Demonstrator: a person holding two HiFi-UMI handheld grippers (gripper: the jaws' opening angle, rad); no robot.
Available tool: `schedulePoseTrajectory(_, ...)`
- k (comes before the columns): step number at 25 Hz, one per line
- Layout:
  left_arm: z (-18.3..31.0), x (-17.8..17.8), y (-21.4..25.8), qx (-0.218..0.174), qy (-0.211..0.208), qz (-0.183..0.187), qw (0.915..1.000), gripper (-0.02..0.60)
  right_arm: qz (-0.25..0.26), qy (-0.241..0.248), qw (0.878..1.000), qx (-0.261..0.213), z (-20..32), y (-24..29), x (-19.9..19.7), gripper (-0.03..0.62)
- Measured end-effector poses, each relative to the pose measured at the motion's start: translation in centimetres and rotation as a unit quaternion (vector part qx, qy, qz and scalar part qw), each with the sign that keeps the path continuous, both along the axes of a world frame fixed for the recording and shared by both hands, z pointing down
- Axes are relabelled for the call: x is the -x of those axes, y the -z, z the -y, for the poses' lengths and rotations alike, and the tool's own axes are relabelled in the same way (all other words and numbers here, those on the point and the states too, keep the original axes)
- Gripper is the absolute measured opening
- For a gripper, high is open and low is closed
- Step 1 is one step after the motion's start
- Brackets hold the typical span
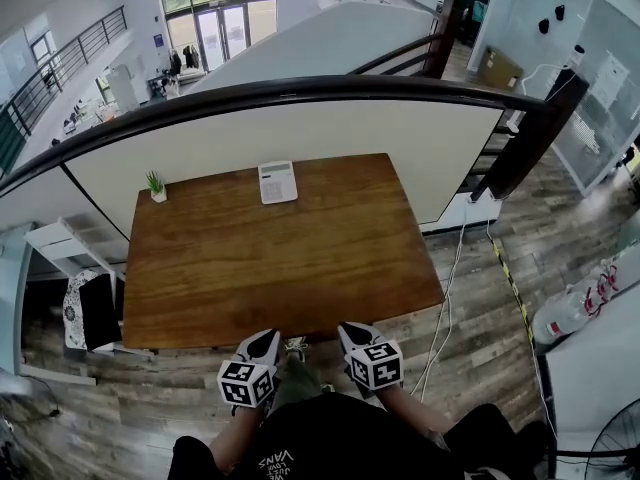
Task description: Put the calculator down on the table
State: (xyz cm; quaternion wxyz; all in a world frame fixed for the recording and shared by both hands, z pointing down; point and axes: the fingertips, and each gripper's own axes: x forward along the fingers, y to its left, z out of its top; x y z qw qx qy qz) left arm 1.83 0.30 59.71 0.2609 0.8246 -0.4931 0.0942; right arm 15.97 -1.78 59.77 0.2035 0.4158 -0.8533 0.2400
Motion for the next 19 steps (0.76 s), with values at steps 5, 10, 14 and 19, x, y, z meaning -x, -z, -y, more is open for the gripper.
schedulePoseTrajectory(5, -0.50, 0.54, 0.36, -0.002, 0.016, -0.002, 0.9999, 0.011, 0.003, 0.005, 1.000, -0.003, -0.39, 0.35, 0.23, 0.012)
schedulePoseTrajectory(10, -0.86, 0.83, 0.39, 0.000, 0.024, -0.001, 0.9997, 0.011, 0.005, 0.008, 1.000, -0.005, -0.50, 0.51, 0.29, 0.012)
schedulePoseTrajectory(14, -1.01, 0.89, 0.33, 0.000, 0.025, -0.002, 0.9997, 0.011, 0.007, 0.010, 1.000, -0.005, -0.63, 0.53, 0.54, 0.012)
schedulePoseTrajectory(19, -0.87, 0.68, 0.36, 0.000, 0.024, 0.000, 0.9997, 0.011, 0.010, 0.006, 1.000, -0.007, -0.47, 0.67, 0.27, 0.012)
